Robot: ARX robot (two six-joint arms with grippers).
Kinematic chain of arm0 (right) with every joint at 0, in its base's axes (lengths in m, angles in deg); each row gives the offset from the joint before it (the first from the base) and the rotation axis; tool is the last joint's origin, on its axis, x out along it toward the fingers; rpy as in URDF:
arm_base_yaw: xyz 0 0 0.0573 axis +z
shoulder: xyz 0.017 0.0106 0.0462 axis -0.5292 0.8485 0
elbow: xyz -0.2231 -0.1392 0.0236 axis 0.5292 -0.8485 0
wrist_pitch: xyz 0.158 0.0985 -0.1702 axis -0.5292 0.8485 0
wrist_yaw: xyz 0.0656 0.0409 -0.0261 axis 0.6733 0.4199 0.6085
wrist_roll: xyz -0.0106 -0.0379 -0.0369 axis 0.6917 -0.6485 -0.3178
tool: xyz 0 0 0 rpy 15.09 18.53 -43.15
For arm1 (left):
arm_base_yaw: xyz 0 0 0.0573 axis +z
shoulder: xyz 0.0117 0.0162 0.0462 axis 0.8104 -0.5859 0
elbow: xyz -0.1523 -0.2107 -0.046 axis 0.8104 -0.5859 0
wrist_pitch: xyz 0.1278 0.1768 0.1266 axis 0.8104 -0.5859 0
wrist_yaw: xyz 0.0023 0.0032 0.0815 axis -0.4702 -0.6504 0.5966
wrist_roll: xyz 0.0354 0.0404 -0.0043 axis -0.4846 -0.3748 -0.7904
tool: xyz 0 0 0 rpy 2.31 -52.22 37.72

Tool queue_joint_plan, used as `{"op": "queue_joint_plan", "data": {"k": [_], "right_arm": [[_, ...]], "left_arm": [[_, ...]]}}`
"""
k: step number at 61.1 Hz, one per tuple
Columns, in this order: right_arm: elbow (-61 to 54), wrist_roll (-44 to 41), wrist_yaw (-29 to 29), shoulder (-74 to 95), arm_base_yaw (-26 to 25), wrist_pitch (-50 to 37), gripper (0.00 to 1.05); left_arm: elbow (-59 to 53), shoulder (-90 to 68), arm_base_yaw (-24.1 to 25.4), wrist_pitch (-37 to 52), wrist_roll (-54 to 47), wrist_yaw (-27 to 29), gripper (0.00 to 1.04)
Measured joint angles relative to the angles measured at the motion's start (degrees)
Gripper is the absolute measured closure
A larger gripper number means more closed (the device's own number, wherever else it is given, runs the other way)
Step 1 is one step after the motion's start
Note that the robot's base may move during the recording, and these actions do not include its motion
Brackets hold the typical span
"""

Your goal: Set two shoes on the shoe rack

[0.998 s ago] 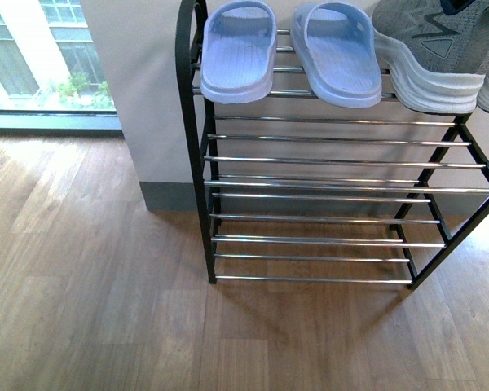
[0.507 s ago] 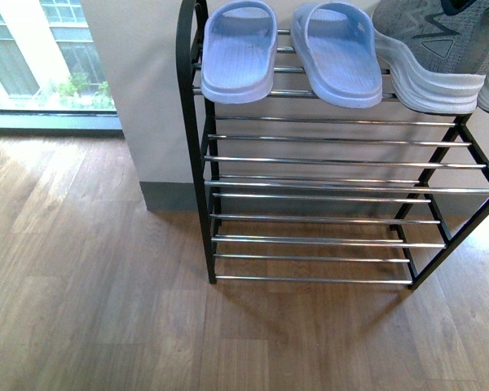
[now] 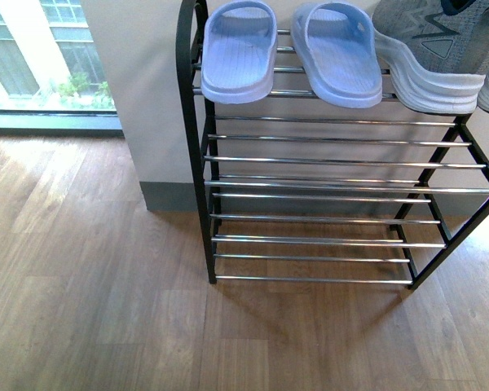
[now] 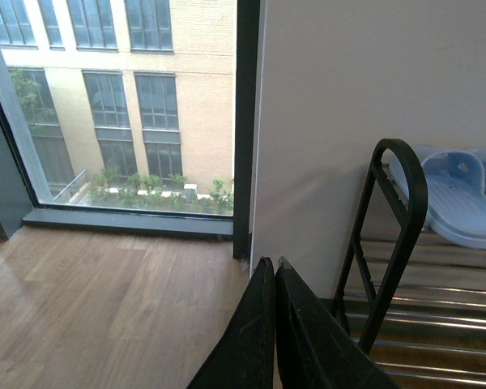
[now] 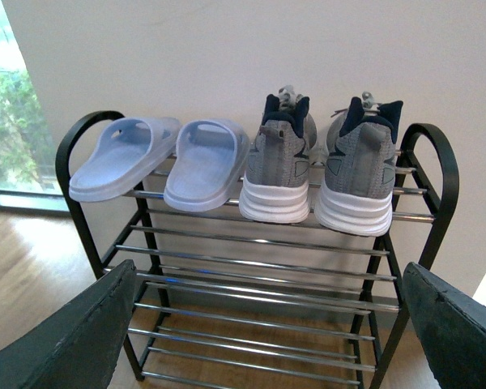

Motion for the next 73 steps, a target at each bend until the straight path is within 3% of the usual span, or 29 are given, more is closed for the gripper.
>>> {"op": "queue_joint_plan", "data": {"k": [8, 52, 73], "right_arm": [[0.0, 0.0, 0.0, 0.0, 0.0, 0.0, 0.09], [0.0, 0.0, 0.0, 0.0, 0.0, 0.0, 0.09], [0.0, 0.0, 0.0, 0.0, 0.0, 0.0, 0.09]], "left_arm": [[-0.8, 7.4, 0.0, -8.0, 0.0, 0.0, 1.03], [-2.4, 10.2, 0.1, -8.3, -0.1, 0.0, 1.03], [-2.4, 10.2, 0.1, -8.3, -0.1, 0.0, 0.41]]}}
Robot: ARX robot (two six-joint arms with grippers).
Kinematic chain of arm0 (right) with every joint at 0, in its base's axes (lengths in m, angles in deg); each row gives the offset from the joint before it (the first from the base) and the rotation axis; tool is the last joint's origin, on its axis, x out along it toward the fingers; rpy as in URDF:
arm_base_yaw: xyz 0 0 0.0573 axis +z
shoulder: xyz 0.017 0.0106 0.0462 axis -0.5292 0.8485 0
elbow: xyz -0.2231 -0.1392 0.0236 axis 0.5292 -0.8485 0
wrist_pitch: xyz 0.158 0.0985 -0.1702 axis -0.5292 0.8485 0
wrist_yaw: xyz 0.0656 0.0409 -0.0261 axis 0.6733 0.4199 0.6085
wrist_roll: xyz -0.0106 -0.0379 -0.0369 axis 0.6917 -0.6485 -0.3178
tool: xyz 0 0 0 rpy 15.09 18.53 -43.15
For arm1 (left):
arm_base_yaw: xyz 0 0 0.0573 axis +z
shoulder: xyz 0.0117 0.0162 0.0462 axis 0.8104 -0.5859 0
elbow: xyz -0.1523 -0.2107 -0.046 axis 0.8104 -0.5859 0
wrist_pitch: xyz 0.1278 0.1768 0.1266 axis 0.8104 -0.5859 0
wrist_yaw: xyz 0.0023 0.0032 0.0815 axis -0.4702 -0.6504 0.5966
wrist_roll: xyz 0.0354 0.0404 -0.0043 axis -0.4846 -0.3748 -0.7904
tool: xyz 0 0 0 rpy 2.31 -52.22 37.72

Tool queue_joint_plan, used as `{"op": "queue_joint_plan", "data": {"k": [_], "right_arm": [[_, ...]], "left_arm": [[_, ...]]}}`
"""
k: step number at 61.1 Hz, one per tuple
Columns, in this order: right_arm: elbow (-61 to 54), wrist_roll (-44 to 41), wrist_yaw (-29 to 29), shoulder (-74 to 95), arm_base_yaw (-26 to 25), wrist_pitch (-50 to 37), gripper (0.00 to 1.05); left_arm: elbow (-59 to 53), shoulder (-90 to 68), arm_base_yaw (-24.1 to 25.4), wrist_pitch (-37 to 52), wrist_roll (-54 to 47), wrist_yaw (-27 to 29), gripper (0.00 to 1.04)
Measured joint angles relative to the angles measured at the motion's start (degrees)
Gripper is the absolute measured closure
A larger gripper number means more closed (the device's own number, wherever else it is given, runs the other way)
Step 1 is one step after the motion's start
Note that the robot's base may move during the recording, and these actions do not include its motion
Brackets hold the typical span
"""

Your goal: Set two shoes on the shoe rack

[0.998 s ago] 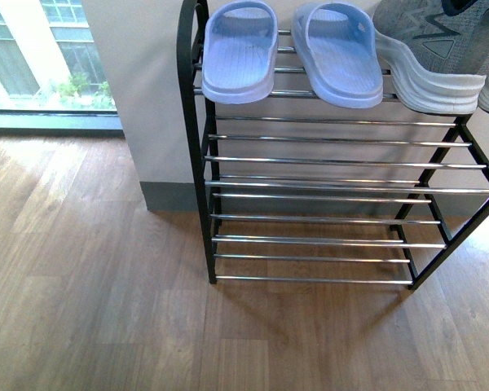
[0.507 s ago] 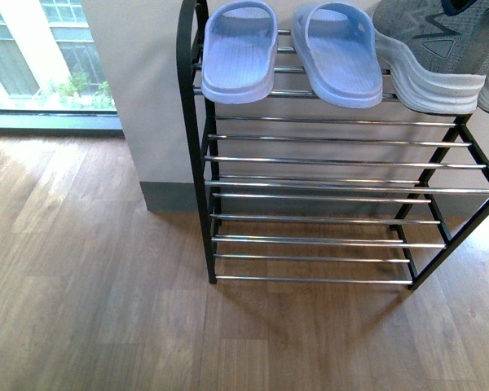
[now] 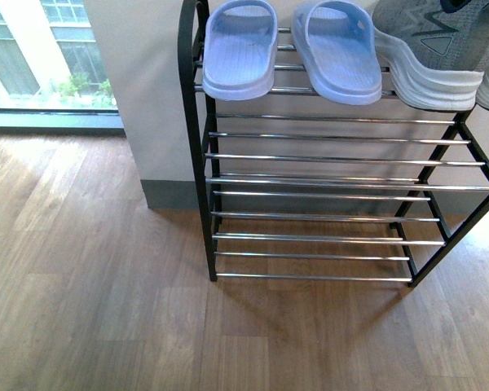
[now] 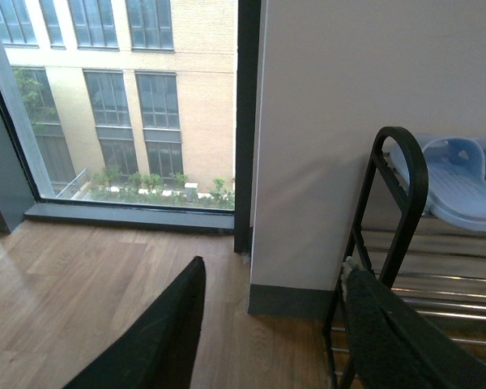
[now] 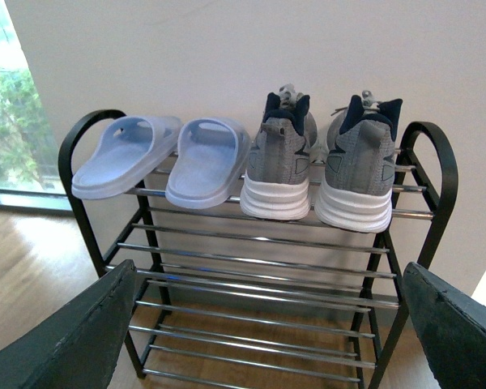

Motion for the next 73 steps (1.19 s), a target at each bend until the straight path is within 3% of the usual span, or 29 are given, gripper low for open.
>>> {"op": "queue_joint_plan", "data": {"k": [12, 73], "right_arm": [[0.0, 0.0, 0.0, 0.0, 0.0, 0.0, 0.09], [0.0, 0.0, 0.0, 0.0, 0.0, 0.1, 0.09]], "left_arm": [[0.0, 0.0, 0.0, 0.0, -0.1, 0.0, 0.08], [0.0, 0.0, 0.0, 0.0, -0.1, 0.0, 0.09]]}}
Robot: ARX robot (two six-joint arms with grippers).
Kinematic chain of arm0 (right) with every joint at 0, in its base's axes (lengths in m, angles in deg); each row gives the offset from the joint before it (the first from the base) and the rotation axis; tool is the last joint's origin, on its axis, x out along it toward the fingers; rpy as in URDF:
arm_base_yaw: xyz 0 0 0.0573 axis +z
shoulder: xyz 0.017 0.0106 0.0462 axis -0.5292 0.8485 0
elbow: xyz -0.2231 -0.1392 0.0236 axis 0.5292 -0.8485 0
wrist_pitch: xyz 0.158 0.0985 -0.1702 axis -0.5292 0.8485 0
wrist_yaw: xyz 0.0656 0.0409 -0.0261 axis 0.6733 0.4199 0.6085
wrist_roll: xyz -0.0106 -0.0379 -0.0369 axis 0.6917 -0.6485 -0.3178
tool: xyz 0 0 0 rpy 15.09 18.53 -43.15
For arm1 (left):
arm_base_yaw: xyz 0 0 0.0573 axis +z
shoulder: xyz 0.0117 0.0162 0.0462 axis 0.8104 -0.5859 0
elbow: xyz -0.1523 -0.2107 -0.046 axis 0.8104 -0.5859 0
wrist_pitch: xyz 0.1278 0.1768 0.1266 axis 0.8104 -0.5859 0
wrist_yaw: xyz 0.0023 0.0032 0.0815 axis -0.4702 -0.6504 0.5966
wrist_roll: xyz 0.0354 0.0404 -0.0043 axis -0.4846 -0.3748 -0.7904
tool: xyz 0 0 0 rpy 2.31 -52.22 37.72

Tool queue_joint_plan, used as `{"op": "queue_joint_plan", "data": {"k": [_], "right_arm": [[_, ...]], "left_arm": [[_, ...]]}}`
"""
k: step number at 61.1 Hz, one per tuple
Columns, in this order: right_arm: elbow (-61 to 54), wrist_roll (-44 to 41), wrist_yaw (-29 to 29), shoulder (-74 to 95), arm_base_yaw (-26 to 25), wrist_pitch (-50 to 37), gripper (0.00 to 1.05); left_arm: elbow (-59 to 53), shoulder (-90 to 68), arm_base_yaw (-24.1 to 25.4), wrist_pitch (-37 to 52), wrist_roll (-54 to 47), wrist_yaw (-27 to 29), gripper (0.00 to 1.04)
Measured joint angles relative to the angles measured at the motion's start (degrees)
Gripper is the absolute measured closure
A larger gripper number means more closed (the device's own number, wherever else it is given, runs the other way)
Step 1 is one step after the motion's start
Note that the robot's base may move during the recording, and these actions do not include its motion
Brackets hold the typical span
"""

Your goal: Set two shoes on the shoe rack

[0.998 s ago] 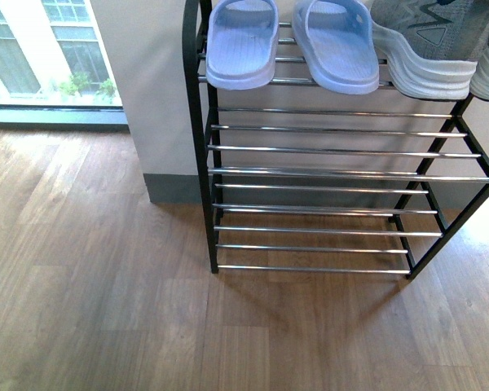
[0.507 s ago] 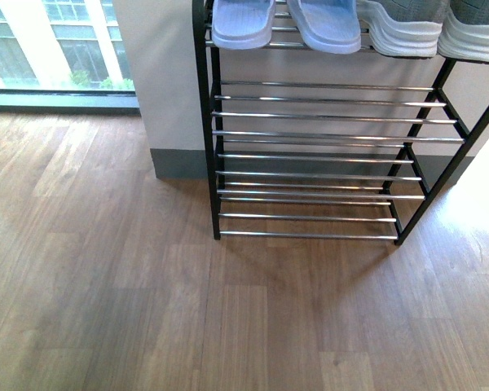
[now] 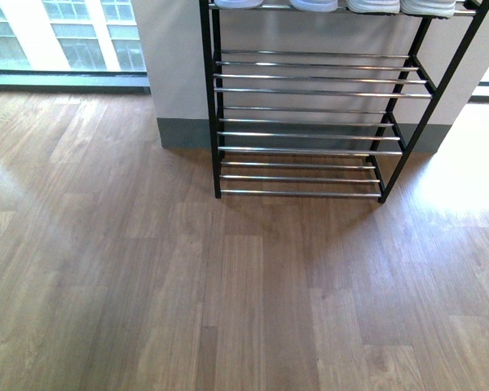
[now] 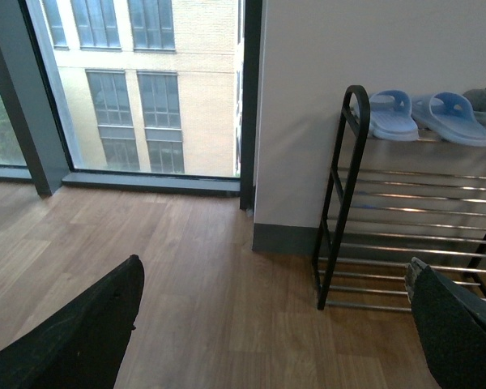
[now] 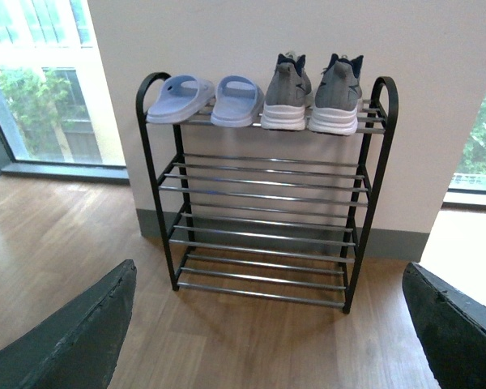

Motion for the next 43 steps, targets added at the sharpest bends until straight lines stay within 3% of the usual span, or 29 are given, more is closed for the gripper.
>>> {"op": "queue_joint_plan", "data": {"k": [43], "right_arm": [[0.0, 0.0, 0.0, 0.0, 0.0, 0.0, 0.09]], "left_arm": [[0.0, 0.0, 0.0, 0.0, 0.0, 0.0, 0.09]]}}
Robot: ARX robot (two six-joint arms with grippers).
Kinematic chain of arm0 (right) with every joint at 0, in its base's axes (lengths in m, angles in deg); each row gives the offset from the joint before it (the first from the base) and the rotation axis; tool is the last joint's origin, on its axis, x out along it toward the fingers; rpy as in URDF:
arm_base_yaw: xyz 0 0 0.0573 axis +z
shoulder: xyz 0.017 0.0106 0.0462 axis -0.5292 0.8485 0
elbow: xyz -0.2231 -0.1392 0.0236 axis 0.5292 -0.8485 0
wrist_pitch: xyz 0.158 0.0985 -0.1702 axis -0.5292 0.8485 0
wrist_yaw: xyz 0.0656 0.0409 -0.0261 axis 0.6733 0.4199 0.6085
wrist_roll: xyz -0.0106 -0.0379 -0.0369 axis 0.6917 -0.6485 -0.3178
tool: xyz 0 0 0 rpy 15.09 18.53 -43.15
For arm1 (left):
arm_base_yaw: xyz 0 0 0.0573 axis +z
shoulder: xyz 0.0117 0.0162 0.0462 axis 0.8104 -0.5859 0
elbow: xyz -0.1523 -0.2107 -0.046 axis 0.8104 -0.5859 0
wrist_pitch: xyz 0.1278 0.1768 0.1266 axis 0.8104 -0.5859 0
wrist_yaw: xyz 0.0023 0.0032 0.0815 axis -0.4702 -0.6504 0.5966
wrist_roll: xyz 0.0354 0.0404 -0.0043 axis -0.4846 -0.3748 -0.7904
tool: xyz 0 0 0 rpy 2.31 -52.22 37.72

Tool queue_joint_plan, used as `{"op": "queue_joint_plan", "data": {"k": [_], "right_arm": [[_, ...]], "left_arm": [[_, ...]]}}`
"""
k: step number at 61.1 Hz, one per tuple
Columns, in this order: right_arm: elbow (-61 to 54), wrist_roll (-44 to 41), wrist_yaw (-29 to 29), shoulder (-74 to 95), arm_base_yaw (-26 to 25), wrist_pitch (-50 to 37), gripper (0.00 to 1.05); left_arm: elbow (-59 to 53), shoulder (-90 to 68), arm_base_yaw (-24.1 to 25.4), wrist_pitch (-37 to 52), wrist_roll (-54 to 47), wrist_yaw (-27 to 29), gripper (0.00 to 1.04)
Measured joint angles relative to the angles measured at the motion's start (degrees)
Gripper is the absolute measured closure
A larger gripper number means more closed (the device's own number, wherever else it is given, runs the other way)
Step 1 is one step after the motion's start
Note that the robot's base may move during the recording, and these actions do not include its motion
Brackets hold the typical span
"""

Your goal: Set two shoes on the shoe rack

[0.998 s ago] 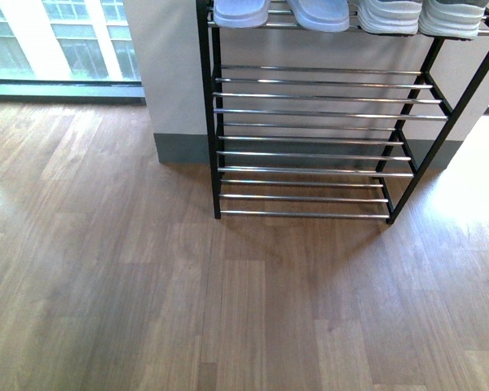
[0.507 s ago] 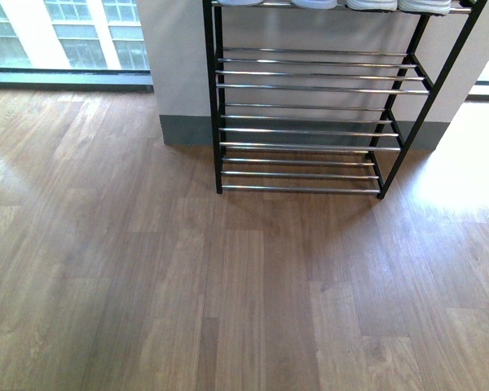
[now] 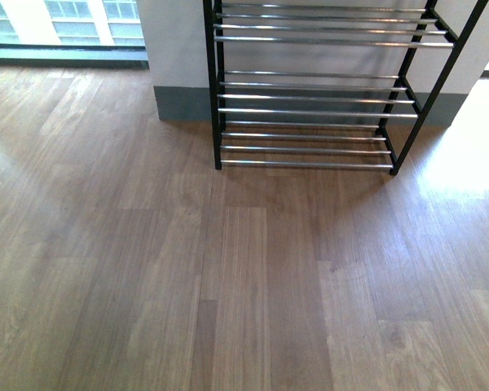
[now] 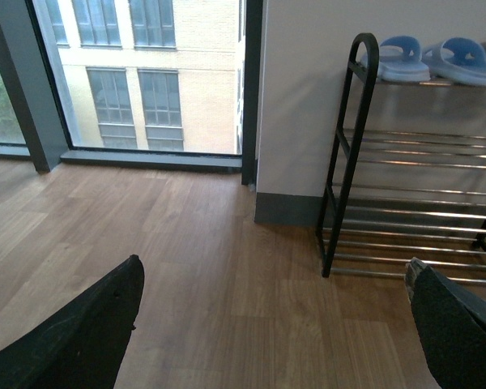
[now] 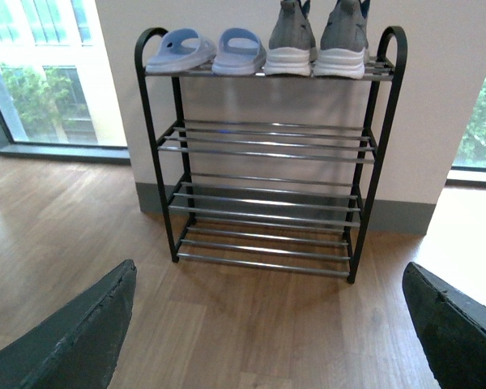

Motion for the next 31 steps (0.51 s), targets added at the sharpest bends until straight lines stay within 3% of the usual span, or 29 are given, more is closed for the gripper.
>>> {"op": "queue_joint_plan", "data": {"k": [31], "right_arm": [[0.0, 0.0, 0.0, 0.0, 0.0, 0.0, 0.09]], "left_arm": [[0.0, 0.0, 0.0, 0.0, 0.0, 0.0, 0.09]]}}
